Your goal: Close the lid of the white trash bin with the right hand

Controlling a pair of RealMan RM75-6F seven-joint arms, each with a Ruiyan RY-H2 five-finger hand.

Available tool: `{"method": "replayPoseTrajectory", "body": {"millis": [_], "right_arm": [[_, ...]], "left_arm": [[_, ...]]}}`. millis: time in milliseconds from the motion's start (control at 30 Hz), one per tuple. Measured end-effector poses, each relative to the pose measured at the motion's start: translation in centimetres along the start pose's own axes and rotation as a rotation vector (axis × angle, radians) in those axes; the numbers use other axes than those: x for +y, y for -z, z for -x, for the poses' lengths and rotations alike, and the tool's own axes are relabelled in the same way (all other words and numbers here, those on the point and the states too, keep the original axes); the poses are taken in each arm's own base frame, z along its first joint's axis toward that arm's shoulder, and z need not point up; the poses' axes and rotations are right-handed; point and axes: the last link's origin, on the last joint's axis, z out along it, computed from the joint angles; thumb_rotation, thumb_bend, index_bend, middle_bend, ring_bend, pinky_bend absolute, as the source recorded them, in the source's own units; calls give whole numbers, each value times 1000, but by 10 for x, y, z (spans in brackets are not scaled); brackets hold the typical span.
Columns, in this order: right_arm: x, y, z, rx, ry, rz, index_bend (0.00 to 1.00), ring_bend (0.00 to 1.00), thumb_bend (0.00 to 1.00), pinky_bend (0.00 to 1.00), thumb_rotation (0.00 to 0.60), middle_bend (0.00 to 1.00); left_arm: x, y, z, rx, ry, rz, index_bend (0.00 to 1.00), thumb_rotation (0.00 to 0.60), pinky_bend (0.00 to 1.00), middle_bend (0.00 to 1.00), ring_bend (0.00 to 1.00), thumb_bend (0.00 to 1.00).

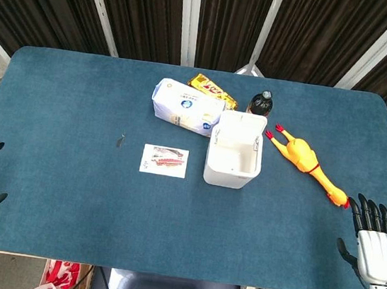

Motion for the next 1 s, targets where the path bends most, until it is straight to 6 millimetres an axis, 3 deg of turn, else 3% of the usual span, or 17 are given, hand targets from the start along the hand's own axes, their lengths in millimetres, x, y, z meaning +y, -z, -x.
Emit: {"method": "replayPoseTrajectory", "body": {"millis": [900,933,1000], "right_arm": [[-1,-1,-12,-14,-97,48,0,7,336,10,600,0],[-1,-2,-15,-12,-108,51,0,38,336,52,600,13],[-3,-6,-21,-4,-128,54,0,267,336,345,600,186]], "left_arm": [[3,3,-3,6,-25,11,0,600,0,0,0,0],[4,4,-3,14,-27,14,0,600,0,0,0,0],[4,4,-3,19,-30,13,0,600,0,0,0,0]]}}
